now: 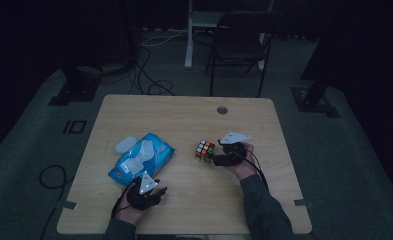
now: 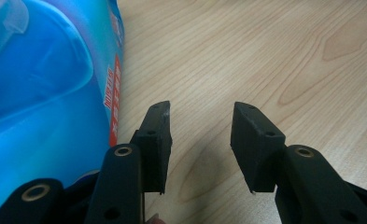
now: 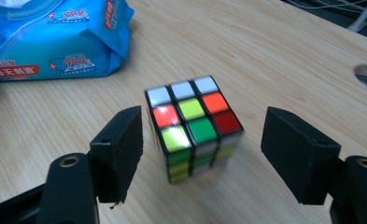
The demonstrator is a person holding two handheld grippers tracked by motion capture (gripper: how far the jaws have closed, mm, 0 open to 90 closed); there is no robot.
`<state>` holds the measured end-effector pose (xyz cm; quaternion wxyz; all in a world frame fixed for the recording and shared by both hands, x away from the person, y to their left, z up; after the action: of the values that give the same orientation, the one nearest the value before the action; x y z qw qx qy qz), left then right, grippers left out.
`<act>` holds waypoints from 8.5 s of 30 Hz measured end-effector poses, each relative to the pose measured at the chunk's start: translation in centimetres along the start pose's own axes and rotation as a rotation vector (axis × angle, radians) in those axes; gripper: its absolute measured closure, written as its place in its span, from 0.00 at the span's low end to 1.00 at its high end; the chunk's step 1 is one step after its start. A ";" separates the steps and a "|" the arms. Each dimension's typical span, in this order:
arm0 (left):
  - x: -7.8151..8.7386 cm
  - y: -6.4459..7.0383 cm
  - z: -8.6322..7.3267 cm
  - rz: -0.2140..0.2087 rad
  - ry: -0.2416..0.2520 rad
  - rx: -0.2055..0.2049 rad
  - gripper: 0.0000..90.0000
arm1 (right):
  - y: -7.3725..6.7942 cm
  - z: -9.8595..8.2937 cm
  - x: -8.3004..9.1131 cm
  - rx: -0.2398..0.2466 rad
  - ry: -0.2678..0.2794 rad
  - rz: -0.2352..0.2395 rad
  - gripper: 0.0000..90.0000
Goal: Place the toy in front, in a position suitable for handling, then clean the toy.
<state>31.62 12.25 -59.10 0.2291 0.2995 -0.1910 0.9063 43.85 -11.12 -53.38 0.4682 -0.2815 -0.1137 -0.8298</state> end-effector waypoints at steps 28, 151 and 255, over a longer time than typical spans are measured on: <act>-0.4 0.0 -0.3 -0.013 -0.025 0.013 0.65 | 1.1 -0.6 -5.6 0.070 -0.196 0.042 0.28; -1.3 -10.2 5.7 0.059 -0.027 0.086 0.75 | -3.6 -2.5 -1.7 0.052 -0.127 0.046 0.38; -2.2 -0.9 16.1 -0.176 0.147 -0.098 0.94 | -9.0 -1.0 -0.8 0.480 -0.110 -0.092 0.38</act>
<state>41.01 4.59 -48.28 0.3355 0.2364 -0.1909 0.8917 36.26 -6.20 -53.93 0.4763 -0.2015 -0.3458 -0.7829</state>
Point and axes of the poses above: each handheld gripper's, and its own axes: x roughly backward along the jaws, z roughly out of its top, y roughly to its right, the point moved 8 cm from there along -x, roughly forward along the jaws, and after that the axes turned 12 degrees about z, right-handed, at the moved point
